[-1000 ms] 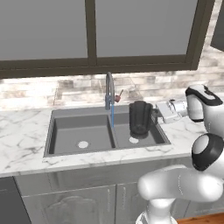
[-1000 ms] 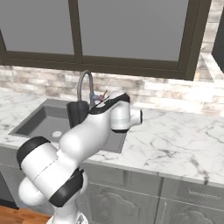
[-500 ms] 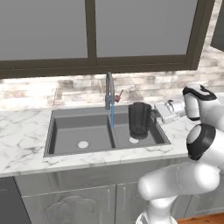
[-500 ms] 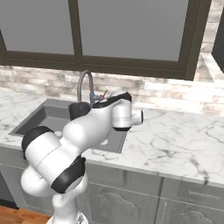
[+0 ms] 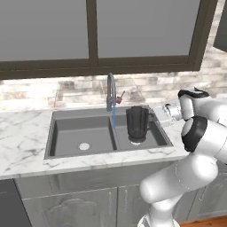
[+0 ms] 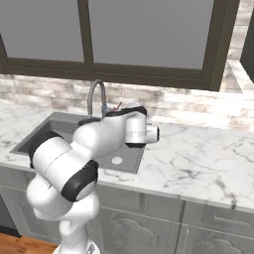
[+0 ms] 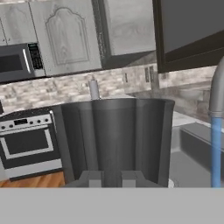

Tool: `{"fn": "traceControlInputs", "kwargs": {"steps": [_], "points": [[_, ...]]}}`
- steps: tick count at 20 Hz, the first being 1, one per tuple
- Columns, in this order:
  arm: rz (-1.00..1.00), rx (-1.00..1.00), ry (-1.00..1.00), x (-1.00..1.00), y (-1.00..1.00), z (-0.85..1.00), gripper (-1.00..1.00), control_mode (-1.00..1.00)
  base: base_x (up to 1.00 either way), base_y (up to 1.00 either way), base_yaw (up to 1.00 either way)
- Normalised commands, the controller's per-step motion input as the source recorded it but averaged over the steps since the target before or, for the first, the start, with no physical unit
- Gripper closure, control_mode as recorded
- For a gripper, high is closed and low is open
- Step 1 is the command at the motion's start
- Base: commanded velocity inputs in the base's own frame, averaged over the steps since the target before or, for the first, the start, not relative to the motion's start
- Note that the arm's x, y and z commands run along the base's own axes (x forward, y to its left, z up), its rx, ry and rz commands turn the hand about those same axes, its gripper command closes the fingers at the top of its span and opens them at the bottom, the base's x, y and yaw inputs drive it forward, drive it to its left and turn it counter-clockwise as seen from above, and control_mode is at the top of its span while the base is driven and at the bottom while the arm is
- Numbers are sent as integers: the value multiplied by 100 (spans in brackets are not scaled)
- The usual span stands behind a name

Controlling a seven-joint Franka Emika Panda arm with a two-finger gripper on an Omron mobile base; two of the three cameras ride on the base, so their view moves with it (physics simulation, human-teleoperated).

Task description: Turn on the sink faucet and place the jug under the water for a few seconds to fill it up.

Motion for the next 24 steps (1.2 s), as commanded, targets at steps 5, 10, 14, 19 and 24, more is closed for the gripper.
{"fn": "traceControlInputs", "kwargs": {"steps": [5,10,14,19,24], "points": [[0,0,0,33,16,-23,100,-100,0,0,0],[0,0,0,28,11,-12,100,-100,0,0,0],[0,0,0,33,9,-6,100,-100,0,0,0],[0,0,0,25,10,-4,100,-100,0,0,0],[0,0,0,19,11,-6,100,-100,0,0,0]]}}
